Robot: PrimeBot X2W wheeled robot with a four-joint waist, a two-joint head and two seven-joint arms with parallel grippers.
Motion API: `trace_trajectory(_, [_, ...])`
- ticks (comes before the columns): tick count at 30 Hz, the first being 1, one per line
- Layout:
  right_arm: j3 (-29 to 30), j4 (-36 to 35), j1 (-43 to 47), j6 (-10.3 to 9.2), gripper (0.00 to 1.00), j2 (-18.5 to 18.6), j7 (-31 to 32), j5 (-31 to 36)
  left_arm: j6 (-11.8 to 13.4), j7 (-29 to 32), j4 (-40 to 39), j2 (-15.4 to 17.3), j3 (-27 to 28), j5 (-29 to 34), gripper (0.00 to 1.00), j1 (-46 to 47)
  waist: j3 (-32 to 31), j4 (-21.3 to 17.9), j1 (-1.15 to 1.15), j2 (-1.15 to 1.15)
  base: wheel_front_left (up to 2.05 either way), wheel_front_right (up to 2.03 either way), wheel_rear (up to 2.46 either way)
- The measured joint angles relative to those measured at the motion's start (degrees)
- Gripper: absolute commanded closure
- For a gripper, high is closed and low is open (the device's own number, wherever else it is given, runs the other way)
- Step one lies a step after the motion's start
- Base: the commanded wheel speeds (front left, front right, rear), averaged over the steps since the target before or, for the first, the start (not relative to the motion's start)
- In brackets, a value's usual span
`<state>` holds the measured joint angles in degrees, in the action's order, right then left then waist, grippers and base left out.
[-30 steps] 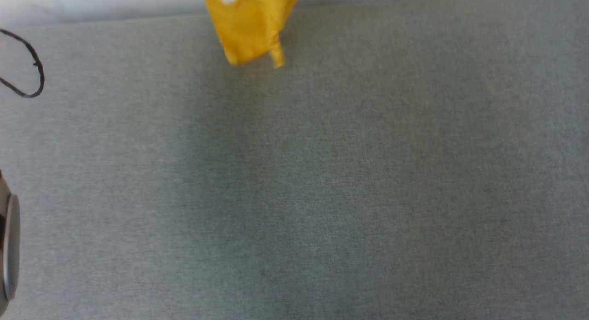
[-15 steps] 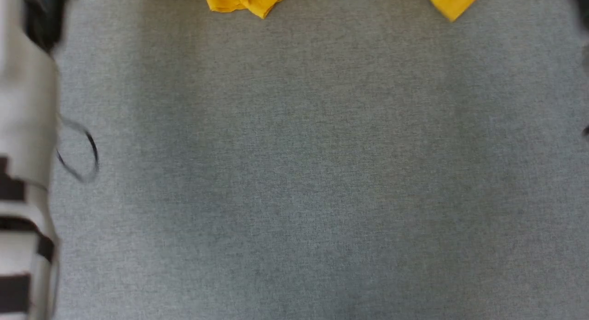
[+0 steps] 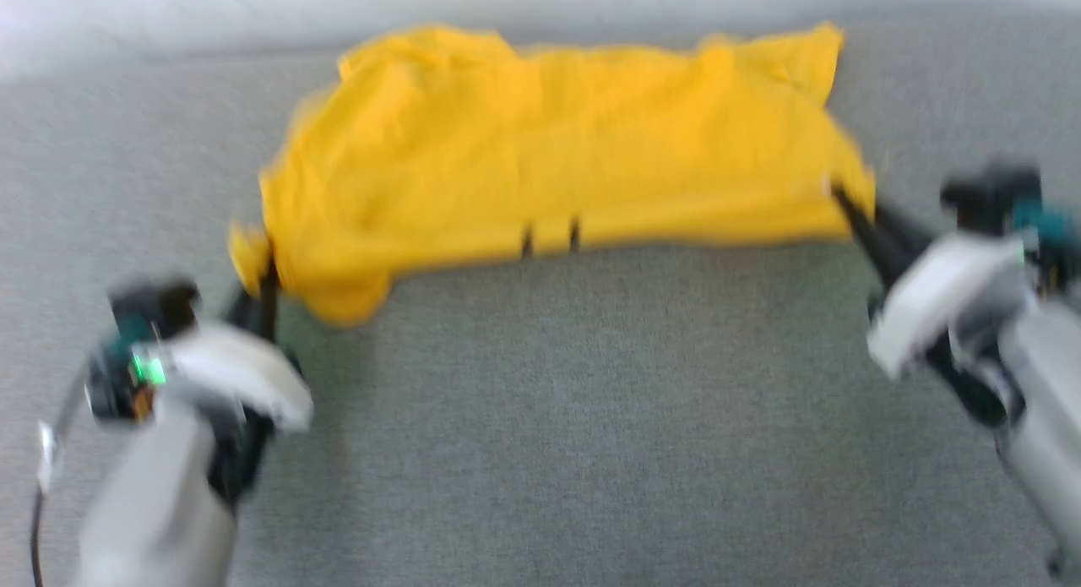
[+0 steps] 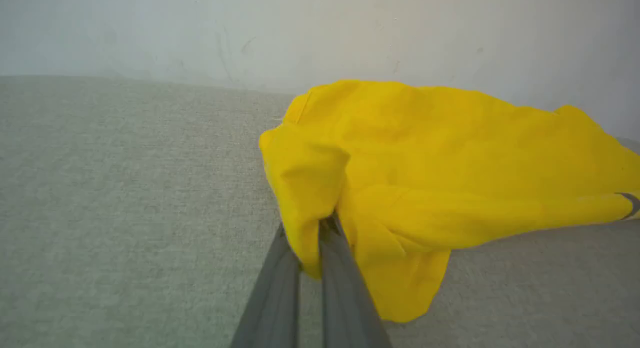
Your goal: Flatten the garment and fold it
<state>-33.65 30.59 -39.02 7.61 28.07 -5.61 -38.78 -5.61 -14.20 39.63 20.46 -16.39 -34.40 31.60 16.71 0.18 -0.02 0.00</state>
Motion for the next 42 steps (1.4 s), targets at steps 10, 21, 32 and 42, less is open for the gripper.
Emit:
trace_trajectory(10, [13.93,-18.79,27.82,0.00,1.00,1.66,9.11,4.49,15.46,12.30,-36.39,4.16,2.13,-2.86,1.00,-34.76,-9.47,1.16,-0.01,0.00,0.00,0.00,0.00])
trace_trajectory(21, [31.07,-36.76,52.39,-0.01,1.00,-9.05,21.97,12.66,26.49,22.57,-60.03,7.20,3.53,-4.87,1.00,-54.23,-13.55,1.88,0.00,0.00,0.00,0.00,0.00])
trace_trajectory(32, [31.59,-37.19,44.50,-0.01,1.00,-11.99,25.63,16.14,20.56,22.24,-53.84,7.54,2.77,-5.22,1.00,-38.06,-10.68,1.74,0.03,0.00,0.00,0.00,0.00])
trace_trajectory(42, [27.08,-21.50,27.31,-0.01,1.00,-11.44,22.43,16.03,14.03,18.19,-34.60,3.44,0.66,-5.01,1.00,-18.52,-5.86,0.37,0.03,0.00,0.00,0.00,0.00])
